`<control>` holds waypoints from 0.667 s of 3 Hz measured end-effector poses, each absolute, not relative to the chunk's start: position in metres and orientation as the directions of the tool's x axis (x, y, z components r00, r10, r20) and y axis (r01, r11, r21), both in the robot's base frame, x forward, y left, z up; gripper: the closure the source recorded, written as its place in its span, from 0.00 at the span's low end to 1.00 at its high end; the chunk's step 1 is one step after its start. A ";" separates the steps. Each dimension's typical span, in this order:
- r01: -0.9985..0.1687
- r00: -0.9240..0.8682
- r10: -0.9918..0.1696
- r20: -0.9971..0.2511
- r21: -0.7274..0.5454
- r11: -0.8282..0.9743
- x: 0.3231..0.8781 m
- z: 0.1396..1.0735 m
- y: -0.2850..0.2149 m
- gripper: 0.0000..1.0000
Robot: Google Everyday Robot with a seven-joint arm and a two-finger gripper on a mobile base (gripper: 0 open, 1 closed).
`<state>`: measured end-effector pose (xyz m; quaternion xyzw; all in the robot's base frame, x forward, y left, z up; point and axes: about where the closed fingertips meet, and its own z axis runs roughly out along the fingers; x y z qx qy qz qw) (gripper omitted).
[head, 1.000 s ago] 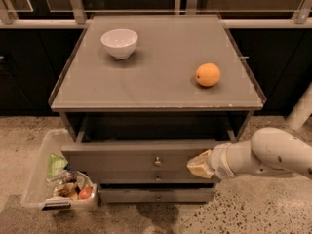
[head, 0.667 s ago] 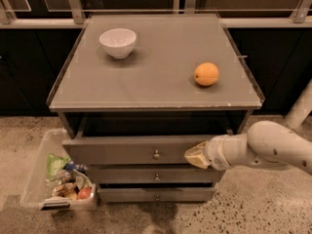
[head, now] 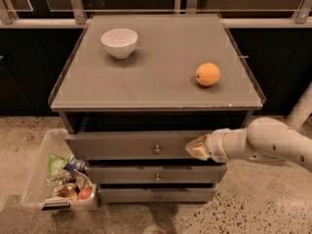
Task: Close top drawer
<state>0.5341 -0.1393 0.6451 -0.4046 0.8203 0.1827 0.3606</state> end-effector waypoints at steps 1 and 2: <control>-0.796 -0.413 -0.532 -0.739 0.008 0.606 0.532 0.645 -0.139 1.00; -0.787 -0.391 -0.531 -0.752 -0.027 0.617 0.546 0.652 -0.141 1.00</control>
Offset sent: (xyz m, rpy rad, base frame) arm 0.0816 -0.0159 0.0400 -0.0344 -0.2115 -0.0818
